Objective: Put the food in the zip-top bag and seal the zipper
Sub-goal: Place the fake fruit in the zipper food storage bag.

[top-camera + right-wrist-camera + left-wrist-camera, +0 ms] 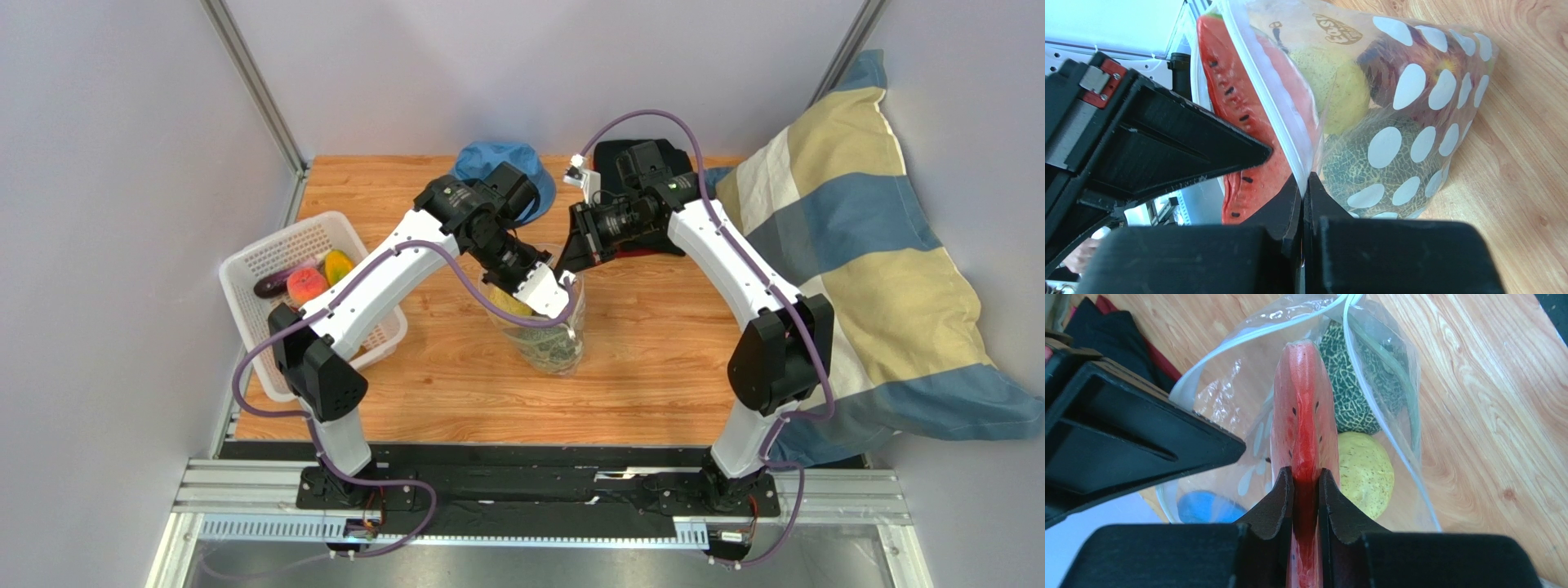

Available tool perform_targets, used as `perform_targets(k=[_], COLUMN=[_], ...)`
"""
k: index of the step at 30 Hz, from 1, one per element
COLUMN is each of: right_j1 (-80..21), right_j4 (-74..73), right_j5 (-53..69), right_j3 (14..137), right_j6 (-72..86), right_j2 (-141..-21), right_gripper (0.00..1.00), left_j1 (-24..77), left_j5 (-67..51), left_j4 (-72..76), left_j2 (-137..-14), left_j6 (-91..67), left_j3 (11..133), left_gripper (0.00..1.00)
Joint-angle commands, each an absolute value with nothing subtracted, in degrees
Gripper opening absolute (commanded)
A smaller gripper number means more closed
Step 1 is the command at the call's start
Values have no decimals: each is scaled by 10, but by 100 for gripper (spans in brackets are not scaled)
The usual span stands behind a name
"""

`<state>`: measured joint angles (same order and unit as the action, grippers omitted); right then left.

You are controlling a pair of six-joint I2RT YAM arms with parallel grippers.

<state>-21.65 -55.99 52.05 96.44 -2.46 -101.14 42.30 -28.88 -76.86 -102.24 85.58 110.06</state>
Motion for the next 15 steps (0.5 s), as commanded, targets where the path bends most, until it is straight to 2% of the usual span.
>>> perform_targets(k=[1,8,15], right_j1=[-214,-214,-212], right_j4=[-561,-574,-577], right_j5=[543,547,555], right_j3=[990,991,991], right_j6=[-32,-45,-51], right_j2=[-1014,-1013,-1016], right_gripper=[0,0,0], left_j1=[425,430,442], left_j5=[-251,-225,-239], left_j4=[-785,-648,-620], left_j2=[-991,-984,-948], left_j6=[877,864,887], left_j3=[1080,1021,1016], left_gripper=[9,11,10])
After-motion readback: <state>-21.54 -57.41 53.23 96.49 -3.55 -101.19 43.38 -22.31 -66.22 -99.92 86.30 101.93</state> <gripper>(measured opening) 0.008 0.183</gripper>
